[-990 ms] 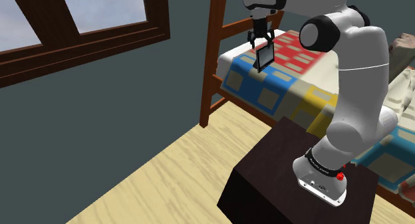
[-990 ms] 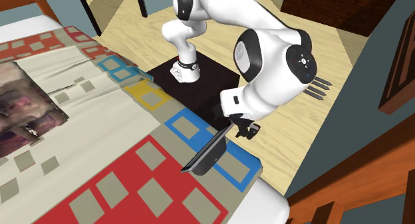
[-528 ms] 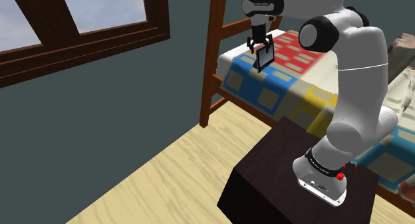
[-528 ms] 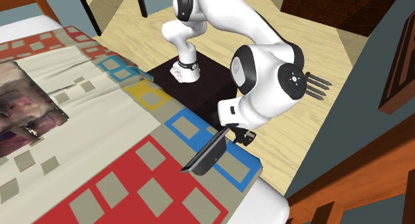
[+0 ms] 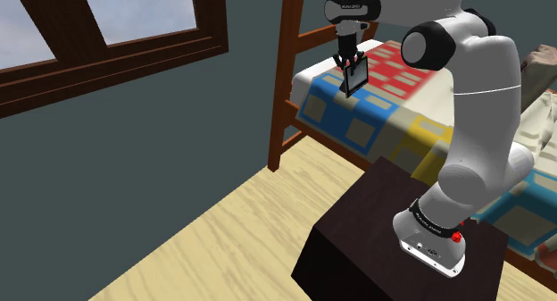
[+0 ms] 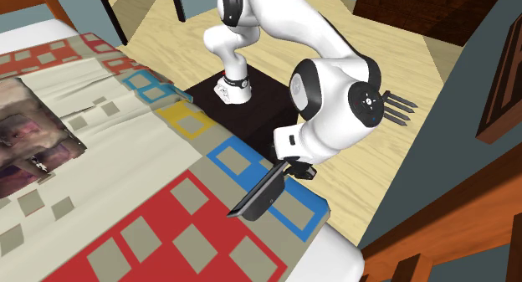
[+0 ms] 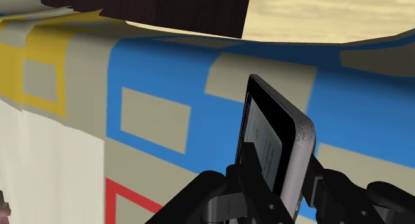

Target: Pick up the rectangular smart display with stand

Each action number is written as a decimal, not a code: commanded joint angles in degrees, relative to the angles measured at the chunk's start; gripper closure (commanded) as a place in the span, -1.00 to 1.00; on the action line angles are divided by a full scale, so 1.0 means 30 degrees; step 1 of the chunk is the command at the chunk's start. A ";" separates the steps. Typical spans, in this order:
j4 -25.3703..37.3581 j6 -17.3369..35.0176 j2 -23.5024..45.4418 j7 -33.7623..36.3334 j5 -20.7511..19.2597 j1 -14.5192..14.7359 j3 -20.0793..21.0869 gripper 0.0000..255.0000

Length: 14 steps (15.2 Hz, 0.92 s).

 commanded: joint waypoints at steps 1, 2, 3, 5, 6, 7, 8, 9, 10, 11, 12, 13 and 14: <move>-0.0002 0.0014 0.0008 -0.0001 -0.0001 -0.0004 -0.0002 1.00; -0.0013 0.0021 0.0004 -0.0001 -0.0001 -0.0003 -0.0002 1.00; -0.0022 0.0024 -0.0001 0.0001 -0.0002 -0.0002 -0.0002 1.00; 0.0245 -0.0233 0.0005 -0.0039 -0.0005 -0.0011 -0.0009 1.00; 0.0499 -0.0485 0.0003 -0.0077 -0.0008 -0.0017 -0.0016 1.00; 0.0769 -0.0743 0.0012 -0.0116 -0.0010 -0.0025 -0.0022 1.00; 0.1069 -0.1013 0.0039 -0.0158 -0.0011 -0.0036 -0.0029 1.00; 0.1367 -0.1282 0.0065 -0.0199 -0.0013 -0.0046 -0.0036 1.00; 0.1679 -0.1557 0.0099 -0.0242 -0.0013 -0.0058 -0.0043 1.00; 0.2006 -0.1838 0.0141 -0.0286 -0.0014 -0.0071 -0.0050 1.00; 0.2350 -0.2125 0.0194 -0.0332 -0.0013 -0.0086 -0.0057 1.00; 0.2711 -0.2420 0.0257 -0.0379 -0.0012 -0.0102 -0.0065 1.00; 0.3092 -0.2722 0.0331 -0.0427 -0.0010 -0.0120 -0.0072 1.00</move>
